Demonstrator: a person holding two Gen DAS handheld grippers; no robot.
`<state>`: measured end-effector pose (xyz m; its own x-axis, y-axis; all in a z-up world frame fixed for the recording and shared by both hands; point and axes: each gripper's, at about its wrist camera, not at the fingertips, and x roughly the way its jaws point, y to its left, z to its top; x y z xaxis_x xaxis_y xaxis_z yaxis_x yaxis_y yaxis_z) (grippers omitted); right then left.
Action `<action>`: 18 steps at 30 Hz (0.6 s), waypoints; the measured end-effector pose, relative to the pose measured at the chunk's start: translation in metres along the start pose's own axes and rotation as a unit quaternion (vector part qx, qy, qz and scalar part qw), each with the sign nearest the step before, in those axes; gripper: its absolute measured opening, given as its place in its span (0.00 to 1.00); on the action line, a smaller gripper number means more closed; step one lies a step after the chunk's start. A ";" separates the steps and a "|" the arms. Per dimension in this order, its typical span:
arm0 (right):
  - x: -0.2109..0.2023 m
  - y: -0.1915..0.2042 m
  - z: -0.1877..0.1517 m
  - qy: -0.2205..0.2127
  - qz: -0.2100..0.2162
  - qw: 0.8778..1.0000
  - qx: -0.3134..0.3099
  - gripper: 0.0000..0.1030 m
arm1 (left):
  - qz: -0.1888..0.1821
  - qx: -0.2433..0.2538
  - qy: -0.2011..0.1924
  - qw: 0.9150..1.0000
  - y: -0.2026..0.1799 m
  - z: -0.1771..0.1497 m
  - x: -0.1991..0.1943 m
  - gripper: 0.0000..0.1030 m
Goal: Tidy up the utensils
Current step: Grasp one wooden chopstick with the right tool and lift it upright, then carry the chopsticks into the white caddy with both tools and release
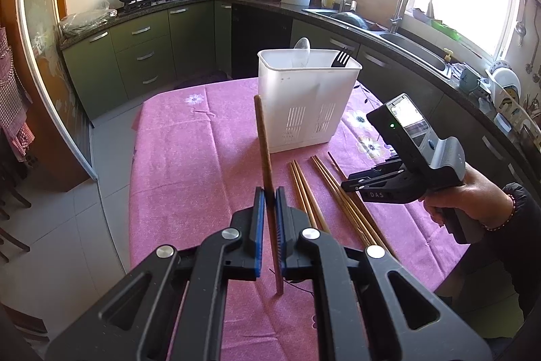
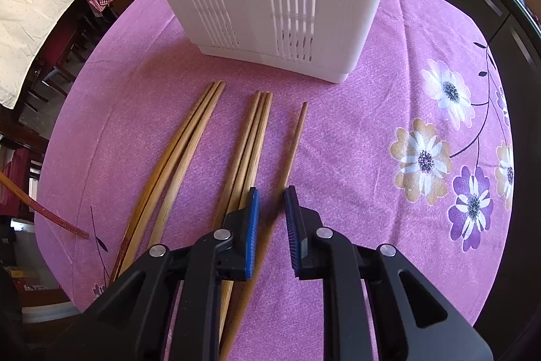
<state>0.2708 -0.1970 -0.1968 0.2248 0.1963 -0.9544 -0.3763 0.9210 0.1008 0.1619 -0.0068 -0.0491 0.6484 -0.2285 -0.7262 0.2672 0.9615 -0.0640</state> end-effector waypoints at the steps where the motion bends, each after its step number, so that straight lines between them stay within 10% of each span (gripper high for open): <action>1: 0.001 0.002 0.001 0.000 -0.003 1.000 -0.002 0.16 | 0.000 0.000 0.000 1.000 0.000 0.000 0.000 0.07; 9: -0.012 0.007 0.000 -0.027 -0.004 1.000 -0.003 0.06 | 0.002 0.001 0.001 1.000 -0.001 -0.001 0.000 0.07; 18: -0.120 0.006 -0.041 -0.166 0.010 0.986 -0.015 0.06 | 0.003 0.005 0.001 1.000 -0.001 -0.004 -0.001 0.07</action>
<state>0.2045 -0.2289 -0.0929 0.4967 0.3187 -0.8073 -0.4096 0.9061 0.1056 0.1576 -0.0072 -0.0511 0.6481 -0.2232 -0.7281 0.2710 0.9611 -0.0534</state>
